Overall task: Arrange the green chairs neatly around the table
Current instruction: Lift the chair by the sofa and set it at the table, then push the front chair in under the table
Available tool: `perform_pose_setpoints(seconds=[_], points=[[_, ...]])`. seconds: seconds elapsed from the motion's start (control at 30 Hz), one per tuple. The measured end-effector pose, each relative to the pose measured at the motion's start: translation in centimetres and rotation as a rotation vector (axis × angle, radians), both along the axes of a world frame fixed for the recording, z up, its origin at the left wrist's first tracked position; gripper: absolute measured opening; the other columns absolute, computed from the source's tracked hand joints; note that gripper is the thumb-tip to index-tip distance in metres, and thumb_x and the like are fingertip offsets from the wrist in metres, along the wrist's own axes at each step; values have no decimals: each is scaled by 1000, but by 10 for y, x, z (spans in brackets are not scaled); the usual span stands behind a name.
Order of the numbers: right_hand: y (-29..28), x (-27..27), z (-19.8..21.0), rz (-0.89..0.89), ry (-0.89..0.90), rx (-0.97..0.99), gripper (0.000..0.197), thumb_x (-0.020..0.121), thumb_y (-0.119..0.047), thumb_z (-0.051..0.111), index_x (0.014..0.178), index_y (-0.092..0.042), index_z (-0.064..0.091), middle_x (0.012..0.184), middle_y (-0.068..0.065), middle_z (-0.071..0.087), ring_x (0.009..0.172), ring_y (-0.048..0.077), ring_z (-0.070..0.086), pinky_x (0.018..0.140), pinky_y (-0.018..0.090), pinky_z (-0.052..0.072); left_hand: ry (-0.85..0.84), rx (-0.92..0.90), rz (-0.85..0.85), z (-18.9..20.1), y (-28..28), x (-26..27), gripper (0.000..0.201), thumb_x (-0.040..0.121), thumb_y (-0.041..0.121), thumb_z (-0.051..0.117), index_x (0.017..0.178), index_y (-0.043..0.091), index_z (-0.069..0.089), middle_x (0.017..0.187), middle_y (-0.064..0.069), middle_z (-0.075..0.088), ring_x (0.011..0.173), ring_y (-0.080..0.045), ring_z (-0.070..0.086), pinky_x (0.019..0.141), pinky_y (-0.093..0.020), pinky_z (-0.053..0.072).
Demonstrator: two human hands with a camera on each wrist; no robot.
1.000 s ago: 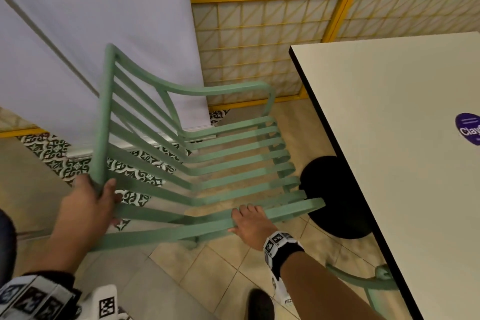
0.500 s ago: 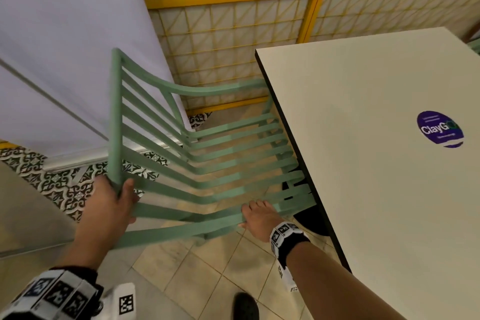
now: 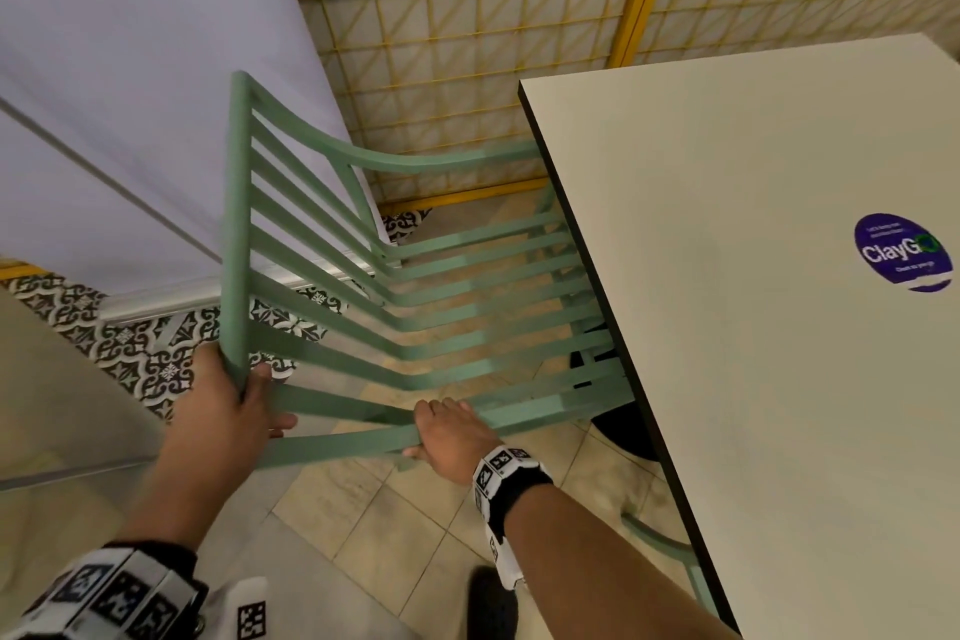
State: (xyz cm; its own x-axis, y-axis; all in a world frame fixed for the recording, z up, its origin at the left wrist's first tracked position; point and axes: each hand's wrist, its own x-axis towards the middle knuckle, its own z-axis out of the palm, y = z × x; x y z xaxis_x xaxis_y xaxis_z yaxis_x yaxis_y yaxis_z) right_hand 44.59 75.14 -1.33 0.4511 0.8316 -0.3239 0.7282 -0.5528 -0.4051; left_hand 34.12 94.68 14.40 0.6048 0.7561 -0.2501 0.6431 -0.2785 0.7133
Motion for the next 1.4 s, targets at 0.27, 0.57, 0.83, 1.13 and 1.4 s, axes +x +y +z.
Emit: perform_pose_setpoints(seconds=[0.27,0.57,0.83,1.13,1.4], points=[[-1,-13,-5,-51,-39,20,40,92,-44,56,108,-8,47,106,13,58,97,28,51,89,45,41,7,-4,-27,0,-5,-11,17,101,25,51,109,18,37,78,-1,70,53,-19,73,62,-42,60],[8,-16,-6,-155,-9,-27,41,92,-45,55,112,-11,47,113,10,55,105,28,49,94,42,39,6,-16,-82,5,2,-6,17,102,25,48,111,18,35,98,-9,61,52,-18,74,55,-35,54],[4,-19,5,-161,-7,-138,41,95,-35,52,125,-7,44,125,12,53,117,30,46,103,43,36,26,-6,-116,13,0,-11,23,102,28,49,112,15,34,85,-2,61,64,-28,73,69,-51,61],[-57,-50,82,-204,70,-104,33,95,-22,44,123,-6,49,119,17,57,107,34,56,89,42,46,228,112,-302,43,-42,-105,20,98,37,55,103,19,47,79,-3,67,69,-21,64,63,-34,49],[-214,-203,81,-241,331,-291,28,95,-26,44,109,-5,54,115,20,60,96,31,57,82,39,45,298,-36,-574,-12,-90,-280,21,95,42,55,83,26,59,75,4,70,73,-15,68,69,-38,55]])
